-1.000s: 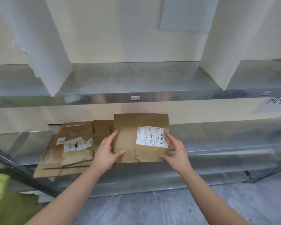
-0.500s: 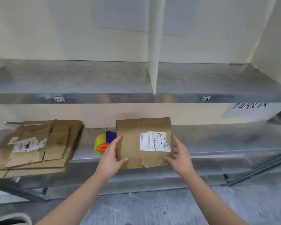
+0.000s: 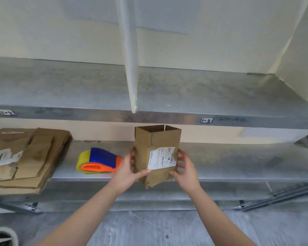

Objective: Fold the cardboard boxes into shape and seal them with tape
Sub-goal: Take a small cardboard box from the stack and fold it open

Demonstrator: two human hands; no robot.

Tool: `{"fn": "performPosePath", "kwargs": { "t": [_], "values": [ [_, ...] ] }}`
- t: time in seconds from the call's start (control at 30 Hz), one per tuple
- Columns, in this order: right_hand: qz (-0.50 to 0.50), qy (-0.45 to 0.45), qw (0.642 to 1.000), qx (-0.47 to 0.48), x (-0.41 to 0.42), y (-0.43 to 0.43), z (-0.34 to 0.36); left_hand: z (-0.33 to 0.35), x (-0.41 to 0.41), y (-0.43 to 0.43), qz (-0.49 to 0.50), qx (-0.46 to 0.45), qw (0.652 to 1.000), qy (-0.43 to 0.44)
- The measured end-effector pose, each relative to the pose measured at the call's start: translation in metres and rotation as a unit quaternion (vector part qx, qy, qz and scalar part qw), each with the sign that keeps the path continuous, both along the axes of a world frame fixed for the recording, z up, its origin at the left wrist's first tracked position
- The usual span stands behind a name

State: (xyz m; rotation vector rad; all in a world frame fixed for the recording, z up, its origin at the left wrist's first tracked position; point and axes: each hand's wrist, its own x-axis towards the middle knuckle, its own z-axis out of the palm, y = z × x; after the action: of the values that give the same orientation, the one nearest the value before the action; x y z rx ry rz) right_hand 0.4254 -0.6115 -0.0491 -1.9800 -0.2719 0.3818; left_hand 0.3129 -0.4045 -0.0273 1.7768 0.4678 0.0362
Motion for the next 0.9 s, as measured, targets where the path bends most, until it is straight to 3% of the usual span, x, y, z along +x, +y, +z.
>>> {"fn": "performPosePath", "kwargs": {
  "t": [0.33,0.5,0.63,0.9],
  "values": [
    [0.019,0.074,0.993,0.086,0.015,0.000,-0.011,-0.012,0.016,-0.013,0.026,0.053,0.998,-0.008],
    [0.007,0.036,0.997,0.074,0.014,-0.001,-0.003,-0.012,0.016,-0.009,0.023,0.001,1.000,-0.002],
    [0.003,0.012,0.997,0.071,0.010,0.000,0.004,-0.011,0.014,-0.011,0.021,0.102,0.995,0.002],
    [0.022,-0.017,0.998,0.057,-0.002,-0.011,0.004,-0.022,0.010,-0.013,0.000,0.141,0.990,-0.025]
  ]
}}
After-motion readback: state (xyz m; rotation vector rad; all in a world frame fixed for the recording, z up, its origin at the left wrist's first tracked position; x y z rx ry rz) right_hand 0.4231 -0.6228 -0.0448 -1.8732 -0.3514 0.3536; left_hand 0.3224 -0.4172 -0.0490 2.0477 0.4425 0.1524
